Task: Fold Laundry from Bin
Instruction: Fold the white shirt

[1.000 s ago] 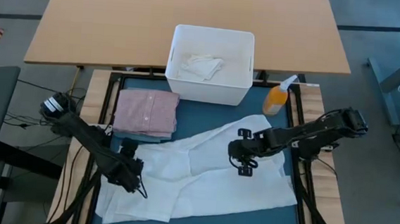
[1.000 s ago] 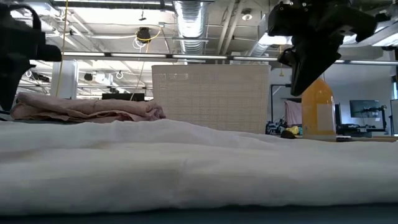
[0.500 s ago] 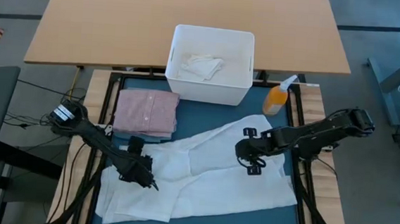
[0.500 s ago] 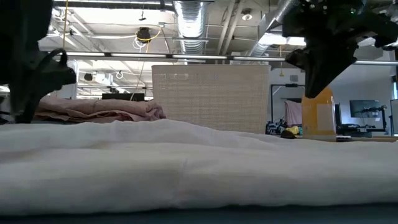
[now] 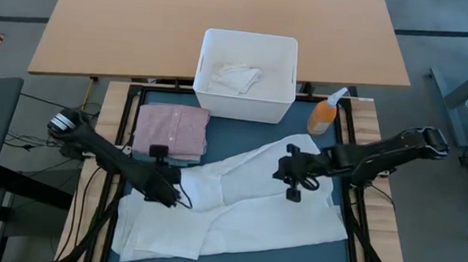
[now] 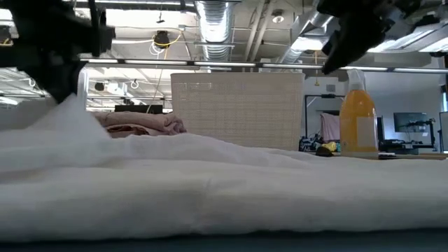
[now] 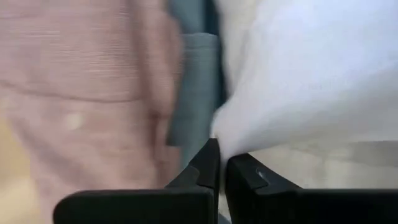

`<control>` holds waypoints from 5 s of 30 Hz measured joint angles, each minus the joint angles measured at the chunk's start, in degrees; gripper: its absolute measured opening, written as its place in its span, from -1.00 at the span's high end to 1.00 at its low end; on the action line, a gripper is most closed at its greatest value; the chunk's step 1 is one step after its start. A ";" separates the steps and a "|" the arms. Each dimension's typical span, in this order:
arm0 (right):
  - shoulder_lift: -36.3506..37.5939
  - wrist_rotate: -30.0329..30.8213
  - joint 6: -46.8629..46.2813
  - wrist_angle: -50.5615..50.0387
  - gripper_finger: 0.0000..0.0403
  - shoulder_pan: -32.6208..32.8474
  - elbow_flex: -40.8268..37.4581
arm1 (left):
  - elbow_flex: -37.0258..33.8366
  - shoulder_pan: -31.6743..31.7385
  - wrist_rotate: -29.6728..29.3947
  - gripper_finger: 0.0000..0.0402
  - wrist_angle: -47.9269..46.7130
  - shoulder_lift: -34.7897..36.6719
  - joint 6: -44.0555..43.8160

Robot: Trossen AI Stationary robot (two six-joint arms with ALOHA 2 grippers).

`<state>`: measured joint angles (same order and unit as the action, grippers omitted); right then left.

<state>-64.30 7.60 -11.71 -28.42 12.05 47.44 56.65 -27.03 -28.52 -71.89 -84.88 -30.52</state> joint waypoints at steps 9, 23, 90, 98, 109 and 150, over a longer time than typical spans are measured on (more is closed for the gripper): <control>-10.03 6.25 -0.04 8.76 0.75 -0.88 0.00 | 0.10 6.68 -0.30 1.00 -11.44 16.00 -1.75; -27.01 1.55 4.82 36.30 0.74 -5.88 0.04 | -4.42 16.21 -2.63 0.93 -11.67 31.08 2.60; -15.63 -8.42 -46.39 -2.47 0.89 25.43 1.79 | -16.58 -17.23 36.31 1.00 53.69 4.29 -23.92; -6.36 -7.32 -36.48 -9.90 0.88 19.43 2.93 | -12.97 -17.14 16.35 0.90 48.30 12.96 -13.62; -3.01 -3.37 -26.68 -18.30 0.68 6.92 2.93 | -13.08 -8.93 17.50 0.28 49.41 5.70 -2.47; -8.51 -7.45 8.95 -18.91 0.42 -29.03 1.84 | -10.96 -4.12 19.46 0.96 42.44 -2.47 -2.95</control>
<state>-72.81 0.14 -2.76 -47.33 -16.99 49.28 45.69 -31.16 -9.06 -29.45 -87.35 -33.47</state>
